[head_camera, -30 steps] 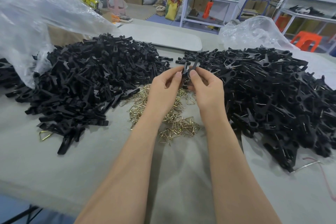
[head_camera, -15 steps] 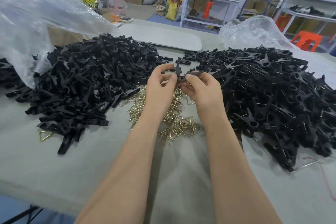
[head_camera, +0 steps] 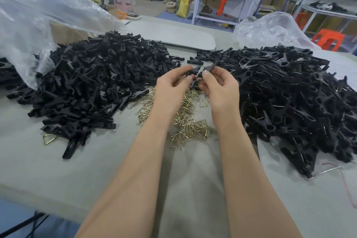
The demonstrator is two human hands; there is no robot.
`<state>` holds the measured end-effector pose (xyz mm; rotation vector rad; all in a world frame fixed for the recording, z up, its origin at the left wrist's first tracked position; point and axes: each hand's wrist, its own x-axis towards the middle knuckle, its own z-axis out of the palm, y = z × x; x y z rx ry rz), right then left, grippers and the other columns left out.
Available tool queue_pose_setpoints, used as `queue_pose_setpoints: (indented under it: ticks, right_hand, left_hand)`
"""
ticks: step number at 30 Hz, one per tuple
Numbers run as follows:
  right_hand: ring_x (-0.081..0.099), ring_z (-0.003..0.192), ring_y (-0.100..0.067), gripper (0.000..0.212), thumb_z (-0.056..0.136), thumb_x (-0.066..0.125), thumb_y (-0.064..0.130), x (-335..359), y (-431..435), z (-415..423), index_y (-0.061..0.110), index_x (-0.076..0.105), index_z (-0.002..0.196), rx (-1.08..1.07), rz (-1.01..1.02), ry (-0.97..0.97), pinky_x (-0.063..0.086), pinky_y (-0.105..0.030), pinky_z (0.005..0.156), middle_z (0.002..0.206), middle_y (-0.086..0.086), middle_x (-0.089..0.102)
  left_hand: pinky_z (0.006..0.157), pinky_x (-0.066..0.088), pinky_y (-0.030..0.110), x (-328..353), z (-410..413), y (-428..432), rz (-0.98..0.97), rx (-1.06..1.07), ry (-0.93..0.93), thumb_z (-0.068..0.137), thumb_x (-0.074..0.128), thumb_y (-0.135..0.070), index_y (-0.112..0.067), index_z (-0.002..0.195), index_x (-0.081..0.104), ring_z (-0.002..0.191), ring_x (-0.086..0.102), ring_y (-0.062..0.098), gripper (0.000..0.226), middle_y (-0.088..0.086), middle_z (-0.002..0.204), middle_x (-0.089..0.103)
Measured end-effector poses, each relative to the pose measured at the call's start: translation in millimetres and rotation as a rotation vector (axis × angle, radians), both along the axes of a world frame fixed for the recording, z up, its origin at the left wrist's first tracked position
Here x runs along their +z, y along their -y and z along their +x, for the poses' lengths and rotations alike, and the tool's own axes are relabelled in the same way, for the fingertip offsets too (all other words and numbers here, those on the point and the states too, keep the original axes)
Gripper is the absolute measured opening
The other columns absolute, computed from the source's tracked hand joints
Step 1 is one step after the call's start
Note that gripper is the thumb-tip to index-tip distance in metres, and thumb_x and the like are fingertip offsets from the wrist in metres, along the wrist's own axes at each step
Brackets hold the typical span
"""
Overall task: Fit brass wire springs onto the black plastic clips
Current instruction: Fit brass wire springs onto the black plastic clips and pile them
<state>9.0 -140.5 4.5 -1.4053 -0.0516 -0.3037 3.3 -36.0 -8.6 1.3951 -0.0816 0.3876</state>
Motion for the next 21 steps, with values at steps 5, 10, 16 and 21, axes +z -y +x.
queue_pose_setpoints:
  ticks: [5, 10, 16, 21]
  right_hand:
    - [0.065, 0.086, -0.015, 0.012, 0.091, 0.059, 0.007, -0.5, -1.7, -0.3, 0.016, 0.064, 0.097, 0.04, -0.066, 0.013, 0.052, -0.021, 0.07, 0.096, -0.007, 0.068]
    - [0.064, 0.076, -0.011, 0.013, 0.091, 0.06, 0.007, 0.0, -1.7, -0.7, 0.018, 0.065, 0.092, 0.076, -0.077, 0.009, 0.054, -0.021, 0.07, 0.088, -0.003, 0.068]
    - [0.067, 0.076, -0.011, 0.011, 0.092, 0.057, 0.005, 0.6, 1.3, -2.0, 0.011, 0.066, 0.091, 0.136, 0.124, -0.089, 0.054, -0.022, 0.073, 0.088, -0.006, 0.07]
    - [0.069, 0.079, -0.014, 0.009, 0.092, 0.058, 0.004, 0.6, 1.0, -1.6, 0.009, 0.066, 0.092, 0.158, 0.144, -0.116, 0.056, -0.023, 0.074, 0.093, -0.009, 0.069]
  left_hand:
    - [0.087, 0.049, 0.017, -0.4, 0.5, 0.9, 0.057, 0.056, 0.009, 0.091, 0.056, 0.0, -0.013, 0.113, 0.062, 0.095, 0.063, 0.006, 0.026, 0.0, 0.099, 0.069]
    - [0.082, 0.049, 0.018, -3.4, 2.2, -2.5, 0.081, 0.128, 0.023, 0.091, 0.062, -0.015, -0.019, 0.105, 0.064, 0.089, 0.064, 0.002, 0.015, -0.001, 0.098, 0.071]
    - [0.09, 0.051, 0.025, -0.4, -0.1, 1.4, 0.122, -0.021, 0.038, 0.091, 0.057, -0.001, -0.026, 0.101, 0.064, 0.093, 0.064, 0.008, 0.028, -0.007, 0.096, 0.069]
    - [0.077, 0.048, 0.012, 0.3, -0.7, 1.2, 0.172, 0.05, 0.023, 0.091, 0.058, -0.004, -0.026, 0.095, 0.061, 0.079, 0.06, -0.002, 0.023, -0.011, 0.087, 0.064]
